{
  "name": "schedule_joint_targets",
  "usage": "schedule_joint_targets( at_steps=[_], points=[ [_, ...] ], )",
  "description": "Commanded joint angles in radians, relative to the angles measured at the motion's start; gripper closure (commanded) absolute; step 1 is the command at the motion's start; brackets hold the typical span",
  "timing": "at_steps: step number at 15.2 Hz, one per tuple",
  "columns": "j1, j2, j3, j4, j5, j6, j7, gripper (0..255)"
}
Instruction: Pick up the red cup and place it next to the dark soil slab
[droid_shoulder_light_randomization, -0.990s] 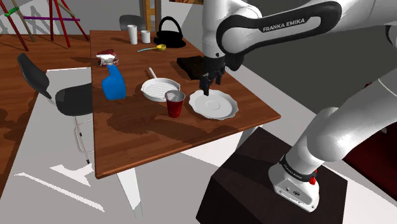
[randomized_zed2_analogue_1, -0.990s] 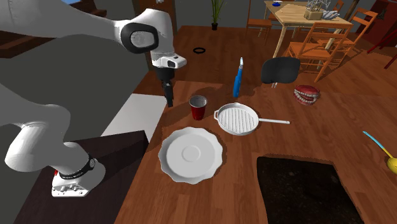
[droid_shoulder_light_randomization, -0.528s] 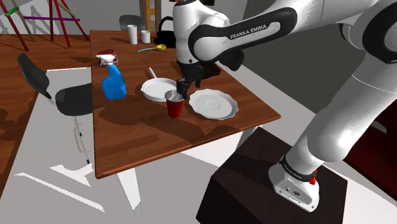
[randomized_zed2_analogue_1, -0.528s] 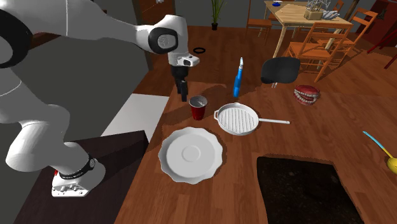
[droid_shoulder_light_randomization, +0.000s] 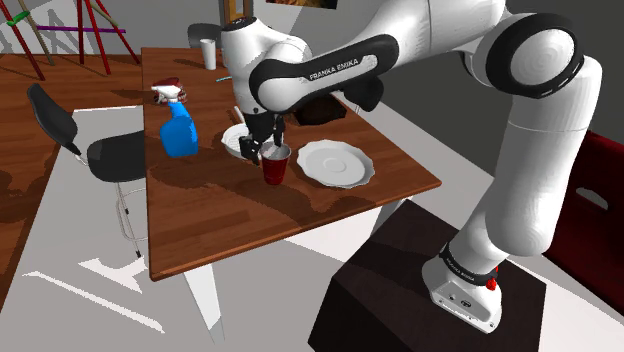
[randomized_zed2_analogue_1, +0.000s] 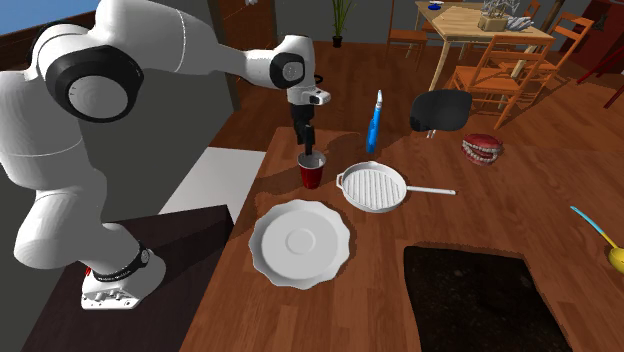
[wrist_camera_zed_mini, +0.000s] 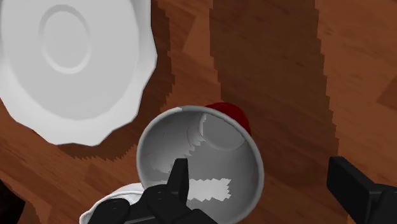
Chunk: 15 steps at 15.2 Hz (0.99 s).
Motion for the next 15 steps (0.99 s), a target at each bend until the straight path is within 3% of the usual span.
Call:
schedule_joint_targets(
  at_steps=[1, 7, 15],
  points=[
    [0.005, 0.027, -0.004, 0.021, -0.011, 0.004, 0.005, 0],
    [-0.003, 0.048, -0.014, -0.038, -0.028, 0.082, 0.016, 0],
    [-0.003, 0.048, -0.014, -0.038, -0.028, 0.082, 0.016, 0]
  ],
)
